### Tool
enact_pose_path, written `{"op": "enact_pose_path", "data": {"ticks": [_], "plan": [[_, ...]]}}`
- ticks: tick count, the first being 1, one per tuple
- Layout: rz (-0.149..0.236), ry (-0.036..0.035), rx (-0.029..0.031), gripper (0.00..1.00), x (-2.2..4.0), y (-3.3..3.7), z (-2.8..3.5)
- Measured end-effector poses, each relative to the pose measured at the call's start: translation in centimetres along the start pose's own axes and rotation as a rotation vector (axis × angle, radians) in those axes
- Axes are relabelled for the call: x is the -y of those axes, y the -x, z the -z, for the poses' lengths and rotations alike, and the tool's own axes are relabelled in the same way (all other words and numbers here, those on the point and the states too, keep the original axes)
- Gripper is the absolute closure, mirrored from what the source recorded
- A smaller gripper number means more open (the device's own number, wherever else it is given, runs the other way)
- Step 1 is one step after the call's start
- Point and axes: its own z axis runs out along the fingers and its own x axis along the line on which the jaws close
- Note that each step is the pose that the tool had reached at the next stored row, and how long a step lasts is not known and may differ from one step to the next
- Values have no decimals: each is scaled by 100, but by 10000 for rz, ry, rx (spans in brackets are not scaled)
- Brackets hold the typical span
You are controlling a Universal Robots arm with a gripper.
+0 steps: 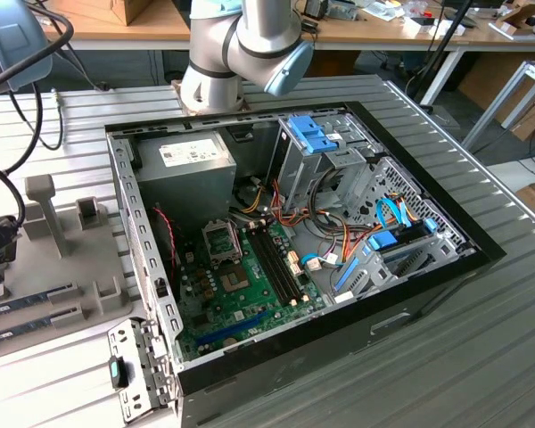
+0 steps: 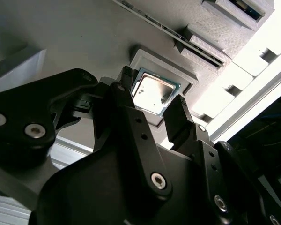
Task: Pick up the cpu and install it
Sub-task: 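Pick up the cpu and move it towards the insertion slot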
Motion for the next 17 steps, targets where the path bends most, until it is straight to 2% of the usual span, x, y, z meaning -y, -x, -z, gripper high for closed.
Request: {"op": "enact_pose_path", "data": {"ticks": [17], "plan": [[0, 0, 0, 46, 1, -14, -45]]}}
